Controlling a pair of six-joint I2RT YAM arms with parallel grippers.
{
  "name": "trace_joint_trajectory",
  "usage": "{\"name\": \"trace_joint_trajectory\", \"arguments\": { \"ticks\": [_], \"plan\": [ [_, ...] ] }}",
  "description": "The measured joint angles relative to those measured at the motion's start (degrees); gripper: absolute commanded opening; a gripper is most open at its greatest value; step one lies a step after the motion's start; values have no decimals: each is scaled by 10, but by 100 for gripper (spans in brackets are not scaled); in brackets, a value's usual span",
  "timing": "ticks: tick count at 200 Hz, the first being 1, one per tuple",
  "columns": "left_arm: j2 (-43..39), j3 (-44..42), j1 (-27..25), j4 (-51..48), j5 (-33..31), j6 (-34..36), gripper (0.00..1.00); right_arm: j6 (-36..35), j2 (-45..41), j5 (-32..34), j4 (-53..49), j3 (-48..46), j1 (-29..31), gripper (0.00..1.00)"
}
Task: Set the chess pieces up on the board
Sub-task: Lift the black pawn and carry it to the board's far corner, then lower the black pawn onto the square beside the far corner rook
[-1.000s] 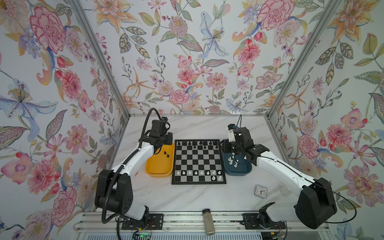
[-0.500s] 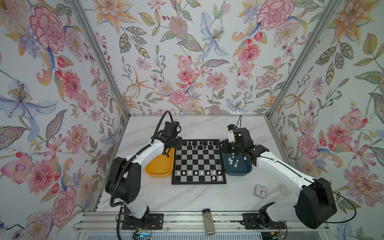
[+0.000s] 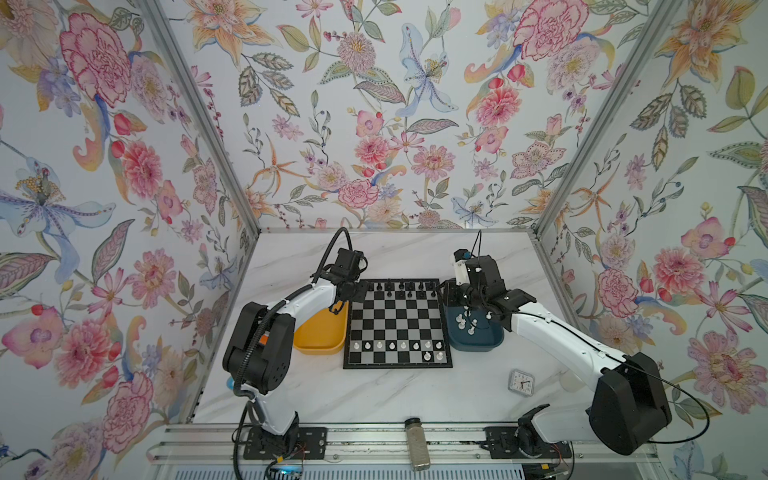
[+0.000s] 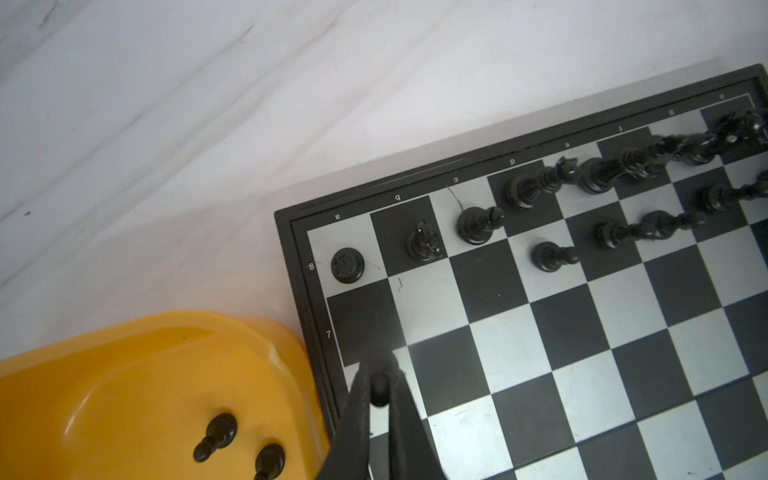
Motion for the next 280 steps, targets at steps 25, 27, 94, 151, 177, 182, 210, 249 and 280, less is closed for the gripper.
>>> {"name": "trace_joint_trajectory", "arguments": {
  "ticks": [25, 27, 94, 151, 177, 182, 210, 249, 280],
  "plan": [
    [12, 0, 0, 5, 0, 0, 0, 0, 2, 0, 0, 0, 0, 32],
    [13, 0, 0, 5, 0, 0, 0, 0, 2, 0, 0, 0, 0, 32],
    [35, 7, 0, 9, -5, 0, 0, 0, 3, 0, 0, 0, 0, 32],
    [52, 18, 0, 9, -8, 0, 0, 0, 3, 0, 0, 0, 0, 32],
    [59, 23, 0, 9, -14, 0, 0, 0, 3, 0, 0, 0, 0, 32],
    [60, 23, 0, 9, -16, 0, 0, 0, 3, 0, 0, 0, 0, 32],
    [61, 24, 0, 9, -20, 0, 0, 1, 3, 0, 0, 0, 0, 32],
    [66, 28, 0, 9, -20, 0, 0, 2, 3, 0, 0, 0, 0, 32],
    [68, 28, 0, 9, -20, 0, 0, 2, 6, 0, 0, 0, 0, 32]
  ]
}}
